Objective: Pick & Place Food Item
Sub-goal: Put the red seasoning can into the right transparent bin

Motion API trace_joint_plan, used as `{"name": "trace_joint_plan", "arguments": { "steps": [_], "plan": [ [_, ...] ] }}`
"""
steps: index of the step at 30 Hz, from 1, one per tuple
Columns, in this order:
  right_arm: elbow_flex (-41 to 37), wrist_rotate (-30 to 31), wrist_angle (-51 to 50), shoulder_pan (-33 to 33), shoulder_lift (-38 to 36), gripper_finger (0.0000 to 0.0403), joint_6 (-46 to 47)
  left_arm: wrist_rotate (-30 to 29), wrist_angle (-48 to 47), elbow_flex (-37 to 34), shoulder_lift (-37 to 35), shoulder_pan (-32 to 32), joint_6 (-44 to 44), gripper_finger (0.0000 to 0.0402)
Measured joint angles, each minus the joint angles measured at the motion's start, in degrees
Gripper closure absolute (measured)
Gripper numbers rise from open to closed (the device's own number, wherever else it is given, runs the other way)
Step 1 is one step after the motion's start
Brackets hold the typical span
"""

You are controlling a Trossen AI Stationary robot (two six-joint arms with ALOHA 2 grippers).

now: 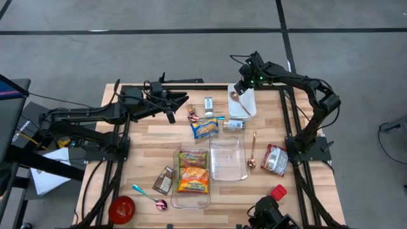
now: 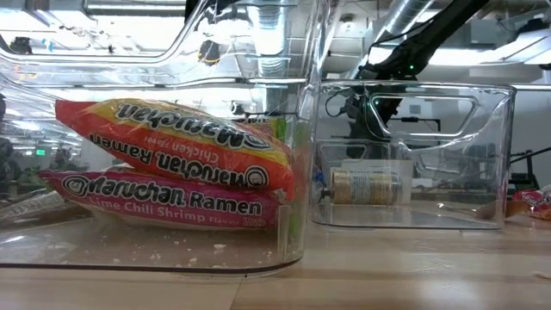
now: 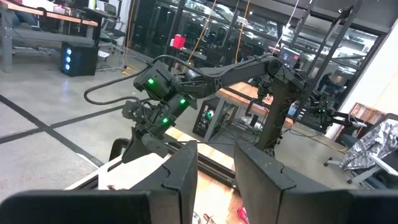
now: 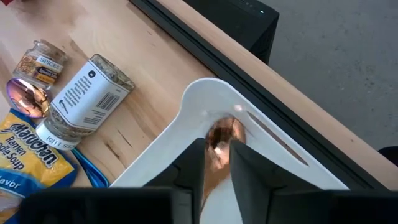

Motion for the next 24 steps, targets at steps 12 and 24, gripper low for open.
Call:
{"name": "trace_joint_plan", "arguments": {
  "steps": [12,24],
  "plan": [
    [0.0,-0.5,0.6,0.0,-4.9,0.0301,1.8,0.0,-0.1,0.0,0.0,0.0,0.0,0.0302],
    [0.0,-0.6,-5.4,0.1,-15.9,0.0301,7.5,0.2,-0.1,0.0,0.0,0.0,0.0,0.0302]
  ]
}}
